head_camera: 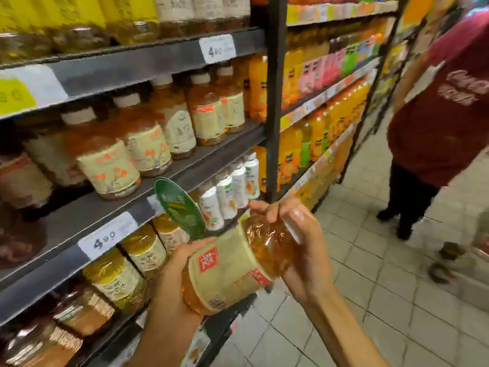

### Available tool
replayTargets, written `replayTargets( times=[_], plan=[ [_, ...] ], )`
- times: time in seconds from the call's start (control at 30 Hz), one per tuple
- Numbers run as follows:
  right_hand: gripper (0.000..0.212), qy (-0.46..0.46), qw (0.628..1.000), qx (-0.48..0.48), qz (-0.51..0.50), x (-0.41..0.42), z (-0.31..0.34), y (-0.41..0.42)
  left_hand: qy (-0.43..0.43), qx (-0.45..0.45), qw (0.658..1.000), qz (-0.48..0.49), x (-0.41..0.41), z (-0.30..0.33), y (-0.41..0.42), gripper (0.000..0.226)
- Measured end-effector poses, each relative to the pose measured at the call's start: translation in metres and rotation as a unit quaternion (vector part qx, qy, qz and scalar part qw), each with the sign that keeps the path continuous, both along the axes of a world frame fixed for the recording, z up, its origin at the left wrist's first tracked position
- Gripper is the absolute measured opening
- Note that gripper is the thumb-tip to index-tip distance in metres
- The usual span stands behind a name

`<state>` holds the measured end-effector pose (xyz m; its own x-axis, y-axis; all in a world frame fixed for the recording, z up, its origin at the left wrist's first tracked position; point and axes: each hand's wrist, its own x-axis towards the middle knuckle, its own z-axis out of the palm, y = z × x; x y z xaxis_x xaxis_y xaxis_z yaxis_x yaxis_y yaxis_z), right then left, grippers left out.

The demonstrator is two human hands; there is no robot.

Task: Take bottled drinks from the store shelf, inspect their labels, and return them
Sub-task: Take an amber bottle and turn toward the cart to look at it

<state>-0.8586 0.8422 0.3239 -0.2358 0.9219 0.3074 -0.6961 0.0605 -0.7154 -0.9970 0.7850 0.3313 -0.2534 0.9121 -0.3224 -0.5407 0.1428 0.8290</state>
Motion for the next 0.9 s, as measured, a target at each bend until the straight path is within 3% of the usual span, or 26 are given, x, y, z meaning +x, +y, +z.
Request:
replayTargets(
  times=[0.17, 0.27, 0.47, 0.7, 0.9],
  plan=[
    [0.015, -0.045, 0.978, -0.095, -0.18, 0.065, -0.021, -0.05, -0.057, -0.042, 0.984, -0.164, 0.052, -0.015, 0.009, 0.029],
    [0.011, -0.016, 0.958, -0.147, -0.245, 0.101, -0.04, -0.101, -0.064, -0.086, 0.96, -0.259, 0.094, -0.034, -0.005, 0.029],
    [0.011, 0.025, 0.875, -0.215, -0.432, 0.169, -0.067, -0.207, 0.004, -0.15, 0.883, -0.444, 0.179, -0.073, -0.057, 0.02],
    [0.045, 0.06, 0.795, -0.227, -0.559, 0.258, -0.088, -0.309, 0.069, -0.156, 0.789, -0.59, 0.3, -0.082, -0.122, 0.021],
    [0.016, 0.086, 0.728, -0.225, -0.642, 0.375, -0.098, -0.386, 0.085, -0.156, 0.744, -0.644, 0.434, -0.085, -0.193, 0.028]
  ],
)
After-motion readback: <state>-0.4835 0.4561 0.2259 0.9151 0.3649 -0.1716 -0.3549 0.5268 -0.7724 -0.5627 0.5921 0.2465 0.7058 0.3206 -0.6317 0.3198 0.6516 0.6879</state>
